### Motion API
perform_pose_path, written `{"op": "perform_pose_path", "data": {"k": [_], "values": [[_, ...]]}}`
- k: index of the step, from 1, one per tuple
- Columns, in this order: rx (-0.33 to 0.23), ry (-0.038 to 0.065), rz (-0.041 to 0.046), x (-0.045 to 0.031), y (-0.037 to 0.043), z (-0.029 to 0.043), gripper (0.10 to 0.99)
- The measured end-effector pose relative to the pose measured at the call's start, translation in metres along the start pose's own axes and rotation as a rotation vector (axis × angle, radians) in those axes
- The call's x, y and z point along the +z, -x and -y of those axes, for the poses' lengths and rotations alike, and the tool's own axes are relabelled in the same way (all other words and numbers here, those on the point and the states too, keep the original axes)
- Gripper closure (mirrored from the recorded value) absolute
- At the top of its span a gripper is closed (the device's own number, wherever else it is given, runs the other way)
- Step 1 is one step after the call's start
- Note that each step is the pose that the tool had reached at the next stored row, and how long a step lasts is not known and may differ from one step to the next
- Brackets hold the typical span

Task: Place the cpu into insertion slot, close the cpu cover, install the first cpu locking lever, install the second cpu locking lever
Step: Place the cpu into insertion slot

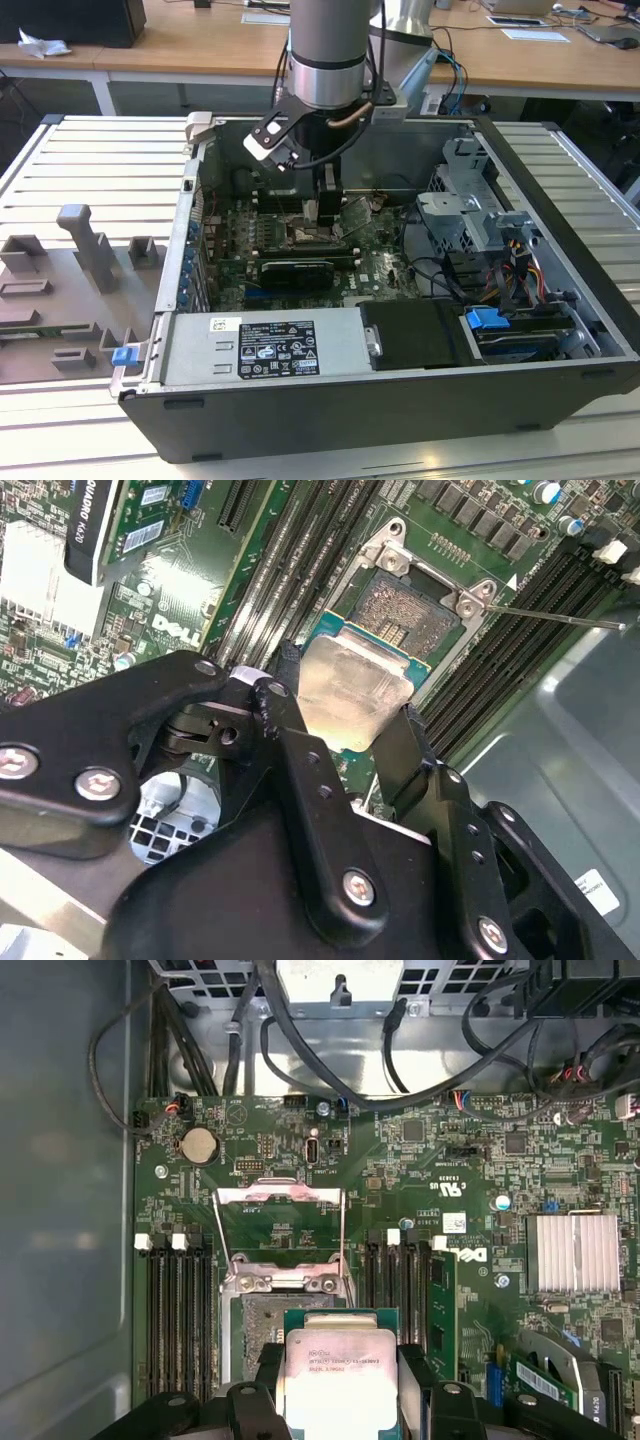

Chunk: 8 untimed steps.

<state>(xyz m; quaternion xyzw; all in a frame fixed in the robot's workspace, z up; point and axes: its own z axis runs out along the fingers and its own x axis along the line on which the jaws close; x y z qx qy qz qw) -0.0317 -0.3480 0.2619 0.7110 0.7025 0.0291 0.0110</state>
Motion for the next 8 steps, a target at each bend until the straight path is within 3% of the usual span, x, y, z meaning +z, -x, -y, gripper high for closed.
{"op": "perform_pose_path", "data": {"k": [8], "values": [[0.0,0.0,0.0016,0.0106,-0.0016,0.0012,0.549]]}}
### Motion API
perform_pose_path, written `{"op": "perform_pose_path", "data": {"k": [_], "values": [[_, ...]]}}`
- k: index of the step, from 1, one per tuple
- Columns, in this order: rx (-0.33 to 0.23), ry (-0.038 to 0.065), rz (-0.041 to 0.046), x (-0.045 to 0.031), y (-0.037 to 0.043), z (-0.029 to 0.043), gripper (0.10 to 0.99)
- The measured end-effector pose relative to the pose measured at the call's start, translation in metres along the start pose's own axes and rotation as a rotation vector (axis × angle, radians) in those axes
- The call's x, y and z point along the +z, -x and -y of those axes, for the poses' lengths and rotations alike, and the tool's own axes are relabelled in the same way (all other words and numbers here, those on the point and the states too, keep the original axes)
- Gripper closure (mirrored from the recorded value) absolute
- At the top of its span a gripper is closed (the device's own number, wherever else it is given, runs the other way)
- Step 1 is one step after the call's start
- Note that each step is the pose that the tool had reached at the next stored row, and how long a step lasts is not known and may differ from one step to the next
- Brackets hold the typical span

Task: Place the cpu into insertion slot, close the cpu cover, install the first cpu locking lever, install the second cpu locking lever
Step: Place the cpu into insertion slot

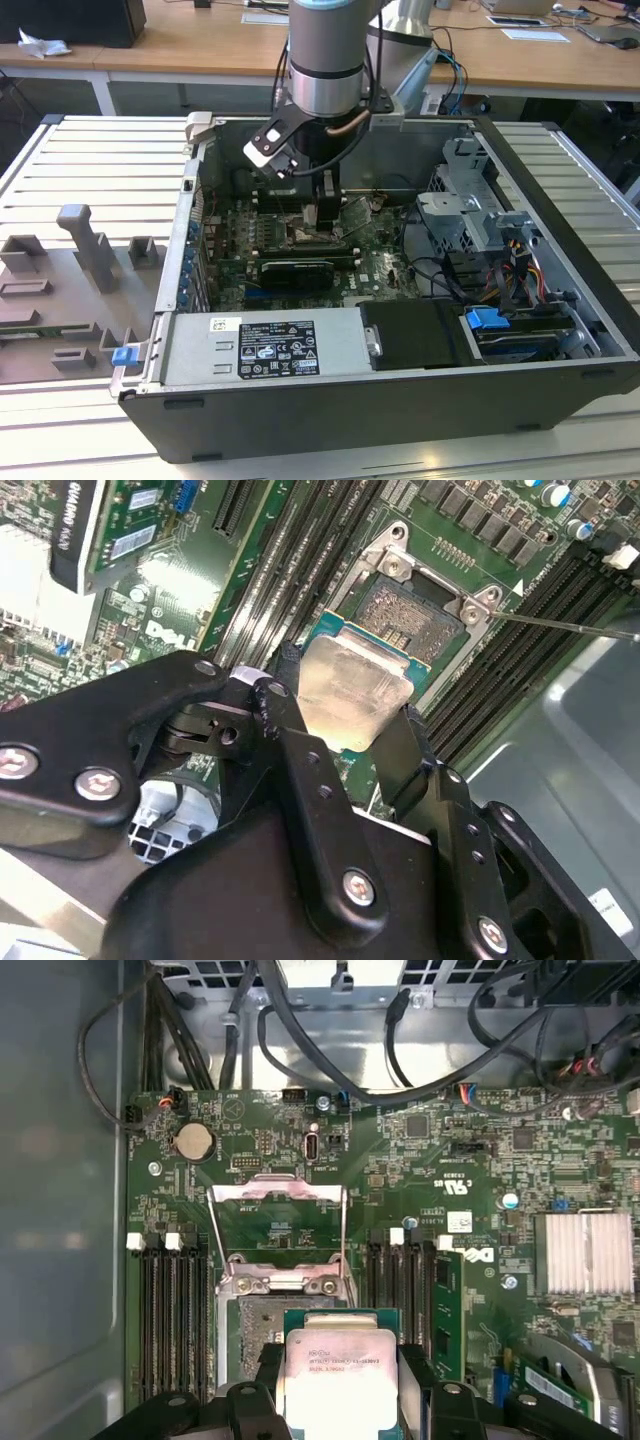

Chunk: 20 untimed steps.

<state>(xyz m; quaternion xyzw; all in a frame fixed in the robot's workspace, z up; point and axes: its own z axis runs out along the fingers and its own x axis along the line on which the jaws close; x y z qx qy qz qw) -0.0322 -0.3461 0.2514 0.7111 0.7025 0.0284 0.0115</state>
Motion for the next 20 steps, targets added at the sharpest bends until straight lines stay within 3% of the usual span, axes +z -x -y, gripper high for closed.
{"op": "perform_pose_path", "data": {"k": [8,16,20], "values": [[0.0,0.0,0.001,0.0126,-0.0097,0.0012,0.549],[0.0,0.0,0.0021,0.0234,-0.0161,0.0079,0.549],[0.0,-0.001,0.0022,0.0328,-0.0192,0.0094,0.549]]}}
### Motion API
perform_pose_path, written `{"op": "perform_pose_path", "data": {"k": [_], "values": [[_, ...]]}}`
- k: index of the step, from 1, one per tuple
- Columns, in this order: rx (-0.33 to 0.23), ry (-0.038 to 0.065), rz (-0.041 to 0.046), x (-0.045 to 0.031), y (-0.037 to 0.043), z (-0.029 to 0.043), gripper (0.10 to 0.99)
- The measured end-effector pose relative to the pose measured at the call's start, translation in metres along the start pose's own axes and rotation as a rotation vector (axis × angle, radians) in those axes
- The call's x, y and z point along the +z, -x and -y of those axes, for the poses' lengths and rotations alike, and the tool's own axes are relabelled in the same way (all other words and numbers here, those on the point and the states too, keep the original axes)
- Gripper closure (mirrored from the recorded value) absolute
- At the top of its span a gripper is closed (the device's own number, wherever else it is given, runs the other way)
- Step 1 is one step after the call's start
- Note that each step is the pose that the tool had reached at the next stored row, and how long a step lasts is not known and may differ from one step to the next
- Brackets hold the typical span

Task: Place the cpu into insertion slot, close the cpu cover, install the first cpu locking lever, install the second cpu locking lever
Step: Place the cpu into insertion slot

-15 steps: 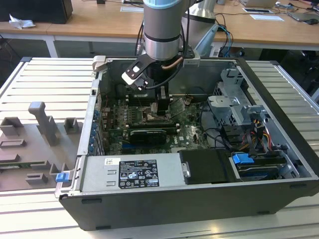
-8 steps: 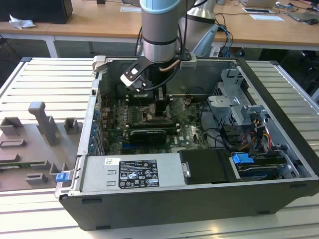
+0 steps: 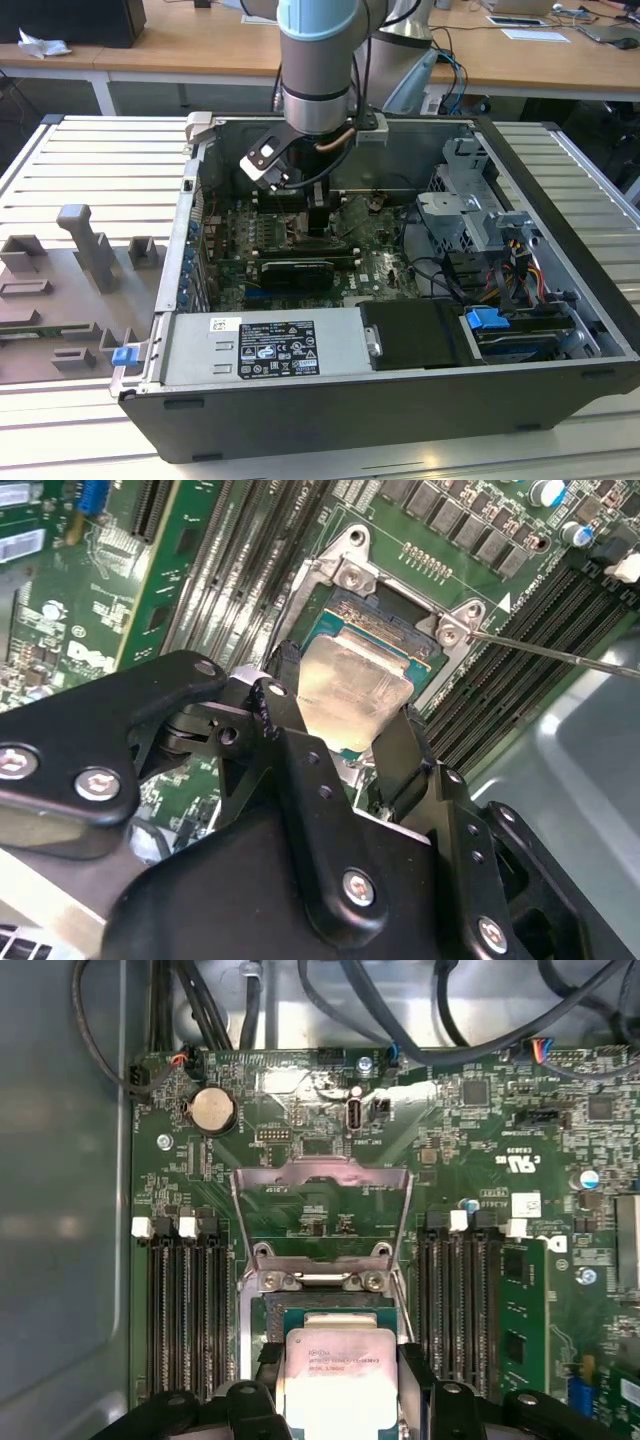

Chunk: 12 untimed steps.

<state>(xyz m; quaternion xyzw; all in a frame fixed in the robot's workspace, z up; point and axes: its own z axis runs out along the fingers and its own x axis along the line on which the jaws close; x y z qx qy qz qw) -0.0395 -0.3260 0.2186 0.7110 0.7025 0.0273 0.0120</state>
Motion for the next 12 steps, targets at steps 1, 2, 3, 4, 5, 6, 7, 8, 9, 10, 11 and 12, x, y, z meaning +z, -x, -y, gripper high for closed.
{"op": "perform_pose_path", "data": {"k": [1,2,3,4,5,6,7,8,9,10,11,12], "values": [[0.0,0.0,-0.0001,0.0012,-0.0004,0.0002,0.549],[0.0,-0.001,-0.0002,0.003,-0.0012,0.0003,0.549],[0.0,-0.002,0.0001,0.0048,-0.0017,0.0004,0.549],[0.0,-0.003,0.0004,0.0064,-0.0019,0.0005,0.549],[0.0,-0.003,0.0004,0.0093,-0.0022,0.0007,0.549],[0.0,-0.004,0.0006,0.012,-0.0025,0.0008,0.549],[0.0,-0.005,0.0005,0.014,-0.0027,0.0009,0.549],[0.0,-0.005,0.0006,0.0151,-0.0028,0.001,0.549],[0.0,-0.005,0.0006,0.0158,-0.003,0.0011,0.549],[0.0,-0.005,0.0007,0.0166,-0.0031,0.0011,0.549],[0.0,-0.005,0.0007,0.017,-0.0033,0.0011,0.549],[0.0,-0.006,0.0009,0.0174,-0.0034,0.0011,0.549]]}}
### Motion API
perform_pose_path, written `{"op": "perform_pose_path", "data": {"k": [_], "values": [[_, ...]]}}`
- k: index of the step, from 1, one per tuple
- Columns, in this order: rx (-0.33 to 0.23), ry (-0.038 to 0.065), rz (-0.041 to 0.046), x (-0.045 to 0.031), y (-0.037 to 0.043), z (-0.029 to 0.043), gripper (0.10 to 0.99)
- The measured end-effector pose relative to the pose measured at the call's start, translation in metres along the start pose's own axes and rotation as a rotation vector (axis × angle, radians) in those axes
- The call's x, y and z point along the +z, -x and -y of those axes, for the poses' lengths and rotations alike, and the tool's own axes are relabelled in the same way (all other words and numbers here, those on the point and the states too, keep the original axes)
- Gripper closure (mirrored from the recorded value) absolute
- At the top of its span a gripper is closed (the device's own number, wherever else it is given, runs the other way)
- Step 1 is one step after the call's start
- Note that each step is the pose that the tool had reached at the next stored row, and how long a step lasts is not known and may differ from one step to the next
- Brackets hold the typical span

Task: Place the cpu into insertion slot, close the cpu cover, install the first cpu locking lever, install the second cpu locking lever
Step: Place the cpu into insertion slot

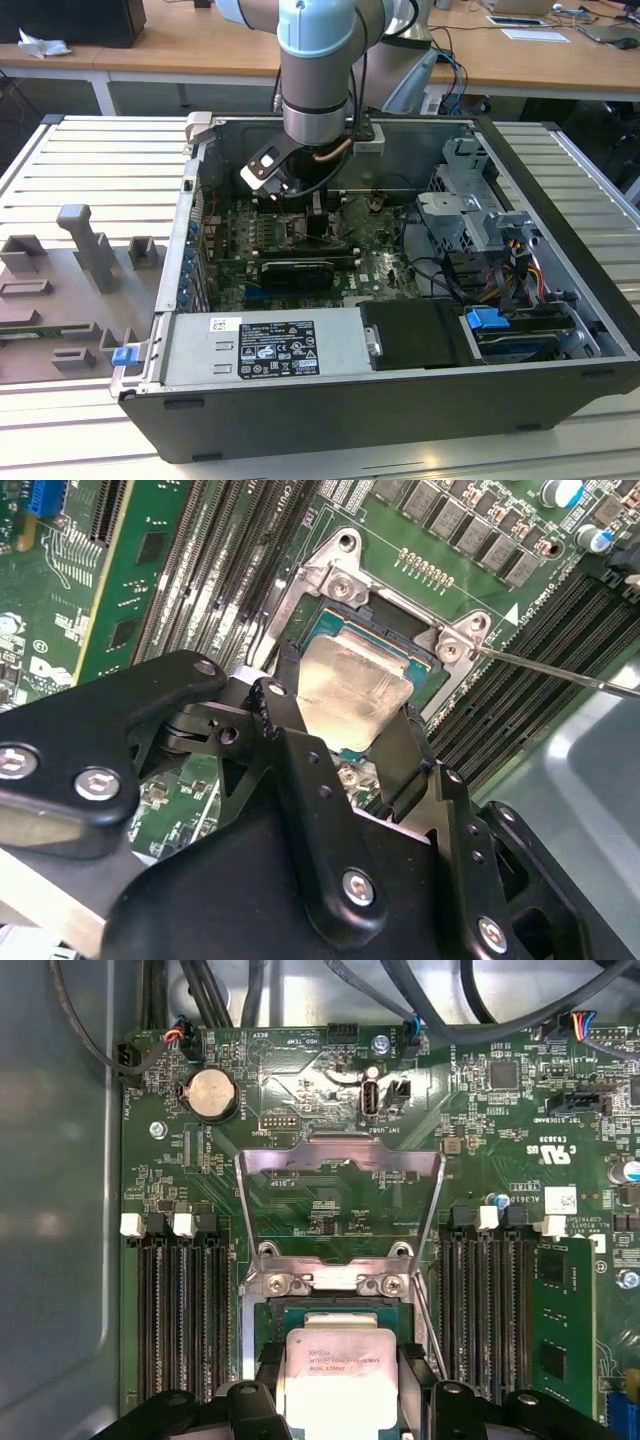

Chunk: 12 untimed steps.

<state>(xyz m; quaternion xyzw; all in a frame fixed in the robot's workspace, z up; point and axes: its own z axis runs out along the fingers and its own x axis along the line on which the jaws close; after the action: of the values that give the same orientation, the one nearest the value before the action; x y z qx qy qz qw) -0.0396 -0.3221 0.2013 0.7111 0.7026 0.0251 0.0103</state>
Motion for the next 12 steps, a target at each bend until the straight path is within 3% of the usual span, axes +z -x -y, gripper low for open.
{"op": "perform_pose_path", "data": {"k": [9,10,12], "values": [[0.0,0.0,0.0002,0.0006,-0.0002,-0.0005,0.537],[0.0,0.0,0.0001,0.0007,-0.0003,-0.0005,0.475],[0.0,0.0,0.0001,0.0008,-0.0006,-0.0006,0.475]]}}
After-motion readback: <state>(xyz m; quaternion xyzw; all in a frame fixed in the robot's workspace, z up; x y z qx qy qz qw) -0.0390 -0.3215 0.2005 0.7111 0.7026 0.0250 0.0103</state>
